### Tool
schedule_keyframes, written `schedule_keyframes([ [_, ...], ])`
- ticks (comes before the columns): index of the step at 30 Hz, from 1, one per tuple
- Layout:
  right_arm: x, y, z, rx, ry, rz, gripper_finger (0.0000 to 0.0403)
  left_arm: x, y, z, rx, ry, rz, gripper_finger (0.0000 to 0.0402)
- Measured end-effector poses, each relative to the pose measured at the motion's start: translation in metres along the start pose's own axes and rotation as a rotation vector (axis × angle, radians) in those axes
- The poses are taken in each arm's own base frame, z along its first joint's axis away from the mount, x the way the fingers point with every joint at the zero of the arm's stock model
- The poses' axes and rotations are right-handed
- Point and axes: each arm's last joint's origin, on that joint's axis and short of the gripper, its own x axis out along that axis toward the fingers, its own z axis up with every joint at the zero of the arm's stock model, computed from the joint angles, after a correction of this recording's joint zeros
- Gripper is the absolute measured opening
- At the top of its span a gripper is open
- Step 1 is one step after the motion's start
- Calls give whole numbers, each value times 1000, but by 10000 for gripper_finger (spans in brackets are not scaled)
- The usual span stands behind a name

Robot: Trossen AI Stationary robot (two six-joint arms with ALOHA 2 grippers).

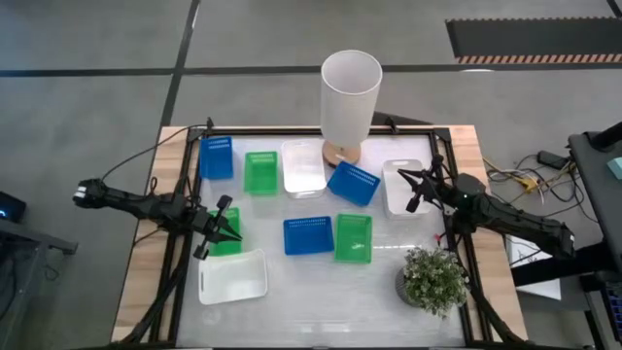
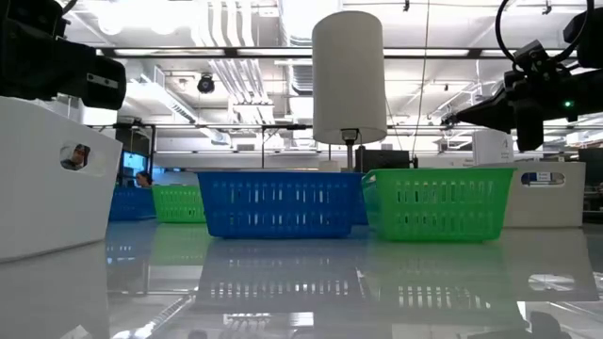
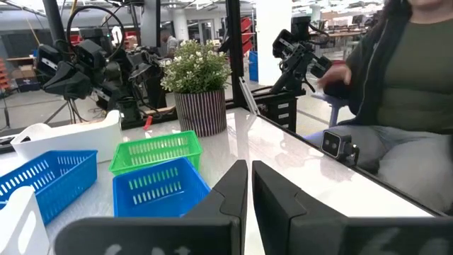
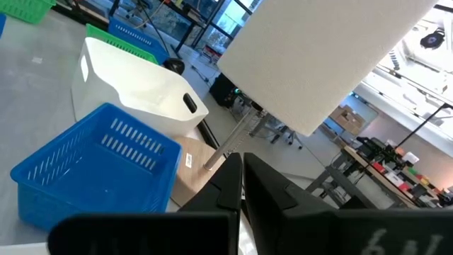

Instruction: Stack baskets by color

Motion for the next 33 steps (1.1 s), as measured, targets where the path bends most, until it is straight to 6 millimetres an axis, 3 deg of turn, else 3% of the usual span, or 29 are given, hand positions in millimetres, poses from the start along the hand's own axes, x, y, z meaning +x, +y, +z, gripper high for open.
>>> schedule_keyframes([
  [13,0,0,0,-3,-1,0,9,0,0,1,26,-7,2,6],
  [21,0,-5,6,-105,-57,-51,9,-1,1,16,91,-169,22,6],
  [33,0,-5,6,-27,-63,-47,9,-7,2,37,125,-385,46,6],
])
